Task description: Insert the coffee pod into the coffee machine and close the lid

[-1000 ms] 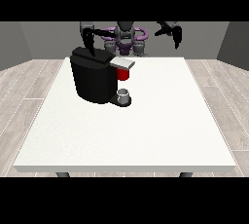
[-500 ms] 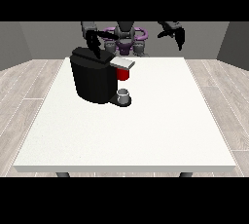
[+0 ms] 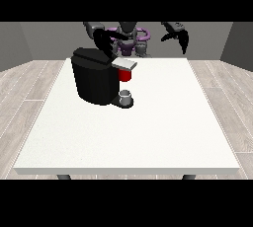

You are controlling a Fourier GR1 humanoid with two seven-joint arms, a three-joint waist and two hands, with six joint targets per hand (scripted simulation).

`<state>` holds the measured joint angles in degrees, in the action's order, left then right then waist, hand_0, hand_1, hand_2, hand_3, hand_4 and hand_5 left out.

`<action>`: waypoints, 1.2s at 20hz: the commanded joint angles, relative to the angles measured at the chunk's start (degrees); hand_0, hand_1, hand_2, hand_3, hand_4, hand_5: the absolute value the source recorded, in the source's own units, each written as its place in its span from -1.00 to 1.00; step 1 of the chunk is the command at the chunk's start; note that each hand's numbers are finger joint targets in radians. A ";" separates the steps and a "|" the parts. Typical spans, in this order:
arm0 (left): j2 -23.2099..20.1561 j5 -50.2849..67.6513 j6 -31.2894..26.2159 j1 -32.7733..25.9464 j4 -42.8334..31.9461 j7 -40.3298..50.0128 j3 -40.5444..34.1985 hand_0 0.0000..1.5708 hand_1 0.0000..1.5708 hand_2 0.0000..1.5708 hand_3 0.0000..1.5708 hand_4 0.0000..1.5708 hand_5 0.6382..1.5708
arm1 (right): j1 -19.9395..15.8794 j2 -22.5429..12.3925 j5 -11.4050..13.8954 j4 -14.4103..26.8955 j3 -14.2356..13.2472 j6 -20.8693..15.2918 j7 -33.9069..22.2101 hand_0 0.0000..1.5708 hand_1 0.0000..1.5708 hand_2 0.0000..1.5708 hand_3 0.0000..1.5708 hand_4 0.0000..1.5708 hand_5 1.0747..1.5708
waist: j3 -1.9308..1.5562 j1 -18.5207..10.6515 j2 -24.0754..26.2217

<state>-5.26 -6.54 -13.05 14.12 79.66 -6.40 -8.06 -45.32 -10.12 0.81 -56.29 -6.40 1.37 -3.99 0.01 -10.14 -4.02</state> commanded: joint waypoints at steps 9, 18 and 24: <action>-0.13 -0.58 0.07 -1.15 1.26 -1.07 1.92 -1.00 -1.00 -1.00 -1.00 -0.51 1.00 | -7.01 3.64 4.66 2.18 3.94 -2.18 0.59 -1.00 -1.00 -1.00 -1.00 -1.00 1.00 | 0.00 -2.17 -1.78; -0.35 0.68 -0.56 2.21 2.06 -0.15 2.10 -1.00 -1.00 -1.00 -1.00 -0.48 1.00 | -17.35 3.60 10.21 5.08 5.46 -5.83 -1.76 -1.00 -1.00 -1.00 -1.00 -0.67 1.00 | 0.00 -5.89 -4.63; -1.67 3.56 -4.03 0.39 3.84 0.06 1.70 -1.00 -1.00 -1.00 -1.00 -0.45 1.00 | -20.67 2.69 9.86 7.95 3.93 -4.66 -3.08 -1.00 -1.00 -1.00 -1.00 -0.87 1.00 | 0.01 -8.68 -4.10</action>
<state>-6.31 -4.79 -14.85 15.72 82.05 -6.90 -6.40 -64.18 -7.05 10.33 -50.14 -1.93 -3.52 -6.41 0.02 -16.74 -8.58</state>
